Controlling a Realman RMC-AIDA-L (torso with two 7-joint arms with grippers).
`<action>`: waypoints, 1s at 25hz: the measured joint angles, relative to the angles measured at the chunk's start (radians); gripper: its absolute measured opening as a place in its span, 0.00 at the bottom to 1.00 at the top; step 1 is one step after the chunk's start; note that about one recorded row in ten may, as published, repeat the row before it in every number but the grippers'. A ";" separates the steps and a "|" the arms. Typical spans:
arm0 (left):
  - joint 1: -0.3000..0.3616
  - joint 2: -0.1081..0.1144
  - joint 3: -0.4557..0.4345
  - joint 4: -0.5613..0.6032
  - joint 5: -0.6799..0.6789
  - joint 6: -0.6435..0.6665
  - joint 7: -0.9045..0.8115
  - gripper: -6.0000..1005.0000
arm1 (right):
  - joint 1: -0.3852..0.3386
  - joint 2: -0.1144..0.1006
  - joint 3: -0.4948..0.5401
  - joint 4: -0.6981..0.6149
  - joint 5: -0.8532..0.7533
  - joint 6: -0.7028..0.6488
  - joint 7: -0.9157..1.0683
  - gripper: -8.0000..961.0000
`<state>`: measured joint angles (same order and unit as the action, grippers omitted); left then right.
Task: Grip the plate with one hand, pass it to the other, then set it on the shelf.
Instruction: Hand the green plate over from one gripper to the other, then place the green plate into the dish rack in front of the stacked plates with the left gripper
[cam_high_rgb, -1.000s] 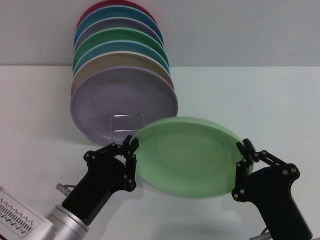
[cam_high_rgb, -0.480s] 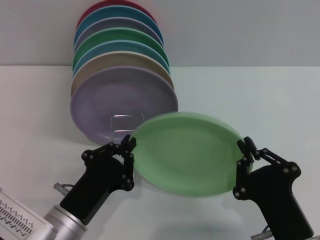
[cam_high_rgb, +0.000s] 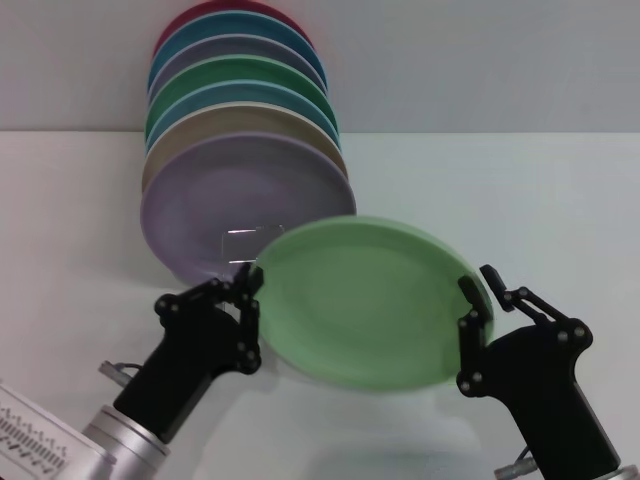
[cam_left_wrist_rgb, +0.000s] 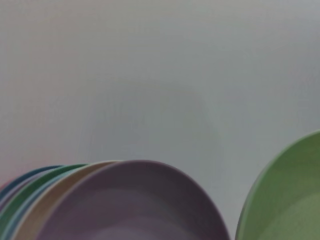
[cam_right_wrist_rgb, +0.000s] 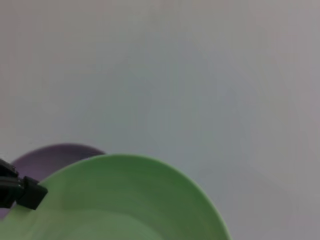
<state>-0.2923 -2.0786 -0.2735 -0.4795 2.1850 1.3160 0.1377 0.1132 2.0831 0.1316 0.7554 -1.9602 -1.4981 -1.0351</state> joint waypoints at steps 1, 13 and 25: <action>0.002 0.000 -0.008 0.000 -0.001 0.003 -0.001 0.04 | 0.003 0.000 -0.007 0.000 -0.001 -0.007 0.001 0.10; 0.052 0.012 -0.075 0.009 0.001 0.168 -0.068 0.04 | 0.020 -0.002 -0.096 -0.041 -0.008 -0.137 0.001 0.23; 0.075 0.011 -0.209 0.065 0.004 0.301 -0.166 0.05 | 0.026 0.001 -0.096 -0.097 -0.003 -0.122 0.009 0.25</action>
<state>-0.2177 -2.0671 -0.4820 -0.4143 2.1889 1.6166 -0.0281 0.1390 2.0845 0.0356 0.6585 -1.9635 -1.6196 -1.0260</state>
